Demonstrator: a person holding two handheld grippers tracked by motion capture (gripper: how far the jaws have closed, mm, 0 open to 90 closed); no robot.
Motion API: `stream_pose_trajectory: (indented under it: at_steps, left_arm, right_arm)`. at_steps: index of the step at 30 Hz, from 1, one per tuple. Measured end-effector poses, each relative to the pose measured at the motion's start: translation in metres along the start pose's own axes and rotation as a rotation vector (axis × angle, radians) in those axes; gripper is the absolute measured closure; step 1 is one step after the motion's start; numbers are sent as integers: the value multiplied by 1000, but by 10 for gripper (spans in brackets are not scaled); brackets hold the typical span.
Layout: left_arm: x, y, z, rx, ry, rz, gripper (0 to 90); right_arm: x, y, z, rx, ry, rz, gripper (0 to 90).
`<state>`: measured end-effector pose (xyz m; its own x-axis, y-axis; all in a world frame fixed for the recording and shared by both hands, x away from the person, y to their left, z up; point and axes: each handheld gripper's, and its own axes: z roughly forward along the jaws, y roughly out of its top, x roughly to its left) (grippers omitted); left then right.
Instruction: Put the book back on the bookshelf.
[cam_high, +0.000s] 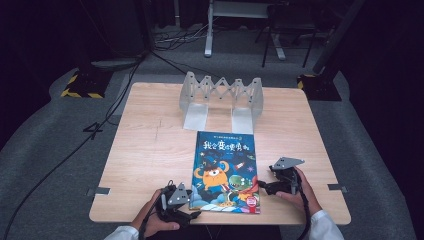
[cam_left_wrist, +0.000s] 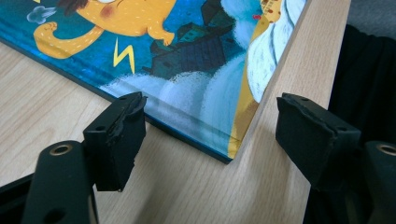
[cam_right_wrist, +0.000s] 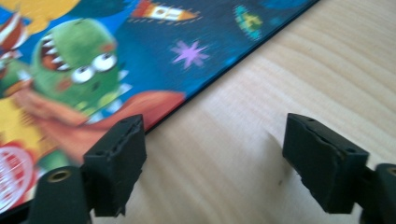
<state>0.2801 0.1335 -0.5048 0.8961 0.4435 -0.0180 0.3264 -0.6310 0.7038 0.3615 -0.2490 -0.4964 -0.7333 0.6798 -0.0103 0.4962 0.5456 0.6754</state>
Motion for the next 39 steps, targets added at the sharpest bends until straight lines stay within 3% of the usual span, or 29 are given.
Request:
stream_pose_trajectory:
  at_steps: [5,10,14,16,26,31,39]
  left_arm:
    - [4,-5,-5,3,-23,21,233]
    - [16,-18,-19,9,-5,4,211]
    - [33,-24,-25,7,70,-74,208]
    - [35,-23,-24,8,77,-80,209]
    - [21,-5,-5,16,32,-27,174]
    - [14,0,0,23,26,-21,143]
    - [8,6,6,34,10,-11,103]
  right_arm:
    - [11,-5,-8,23,22,-29,261]
    - [18,-9,-13,32,32,-39,261]
    - [20,-9,-16,53,32,-41,260]
    - [21,-9,-17,68,29,-42,261]
    - [27,-8,-28,194,50,-73,283]
    - [29,-11,-36,255,61,-89,306]
    - [36,-5,-44,416,78,-136,427]
